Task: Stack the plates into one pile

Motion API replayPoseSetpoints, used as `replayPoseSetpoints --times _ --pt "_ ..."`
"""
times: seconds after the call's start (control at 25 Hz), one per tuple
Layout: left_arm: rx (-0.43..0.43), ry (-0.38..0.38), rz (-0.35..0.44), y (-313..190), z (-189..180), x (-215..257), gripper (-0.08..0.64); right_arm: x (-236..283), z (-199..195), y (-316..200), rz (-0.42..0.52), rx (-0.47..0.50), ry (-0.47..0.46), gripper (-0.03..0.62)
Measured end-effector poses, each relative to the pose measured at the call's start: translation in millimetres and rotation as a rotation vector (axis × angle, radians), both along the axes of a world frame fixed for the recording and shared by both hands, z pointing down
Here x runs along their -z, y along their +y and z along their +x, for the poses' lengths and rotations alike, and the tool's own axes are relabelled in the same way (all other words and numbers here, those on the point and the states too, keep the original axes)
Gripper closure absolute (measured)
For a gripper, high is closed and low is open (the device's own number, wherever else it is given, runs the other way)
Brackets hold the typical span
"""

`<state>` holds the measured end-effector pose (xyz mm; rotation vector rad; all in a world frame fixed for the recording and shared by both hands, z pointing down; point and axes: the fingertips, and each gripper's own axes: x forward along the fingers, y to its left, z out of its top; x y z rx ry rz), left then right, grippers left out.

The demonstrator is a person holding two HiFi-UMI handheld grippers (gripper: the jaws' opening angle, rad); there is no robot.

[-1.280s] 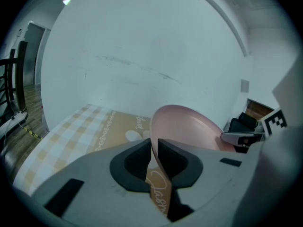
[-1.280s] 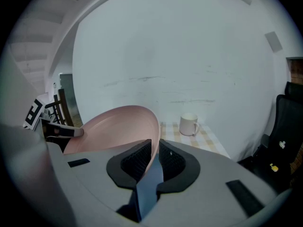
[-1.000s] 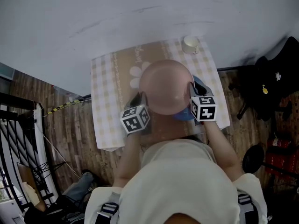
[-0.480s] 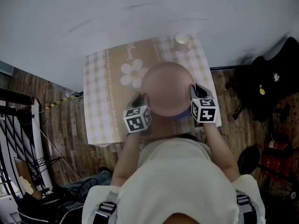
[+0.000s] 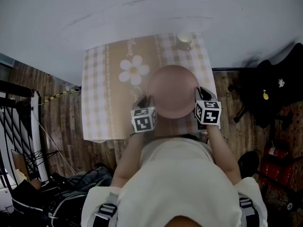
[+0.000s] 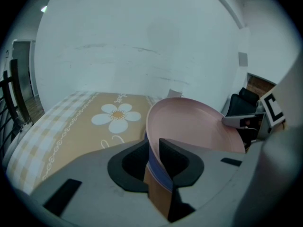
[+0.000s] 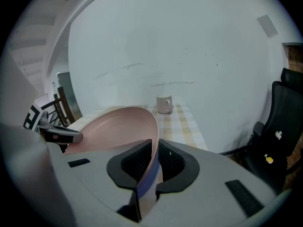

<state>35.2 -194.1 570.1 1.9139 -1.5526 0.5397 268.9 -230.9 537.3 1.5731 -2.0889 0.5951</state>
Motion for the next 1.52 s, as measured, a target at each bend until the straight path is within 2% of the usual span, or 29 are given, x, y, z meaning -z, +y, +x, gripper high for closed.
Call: replayPoseSetpoints --times 0.24,0.44,0.68,0.84,1.28,1.52 --pt "-0.013 -0.086 -0.023 1.7 7.5 -8.2 0.494 -15.6 4.9 -1.6 -0.029 0.016 0.001 0.555" --pt "-0.003 -0.114 -0.043 3.6 9.9 -16.4 0.492 -29.2 7.1 -0.4 -0.059 0.039 0.008 0.555" --pt "0.039 -0.148 -0.045 2.6 5.8 -21.8 0.494 -39.0 1.8 -3.5 -0.071 0.083 0.016 0.546" --pt "0.08 -0.198 -0.023 2.5 -2.5 -20.5 0.494 -39.3 -0.8 -3.4 -0.069 0.108 0.023 0.538" --pt "0.147 -0.159 -0.008 11.7 1.6 -10.1 0.494 -32.4 -0.2 -0.6 -0.045 0.153 -0.006 0.532" --pt "0.189 -0.075 0.031 21.7 9.1 4.7 0.503 -16.5 -2.2 6.7 -0.002 0.176 -0.034 0.532"
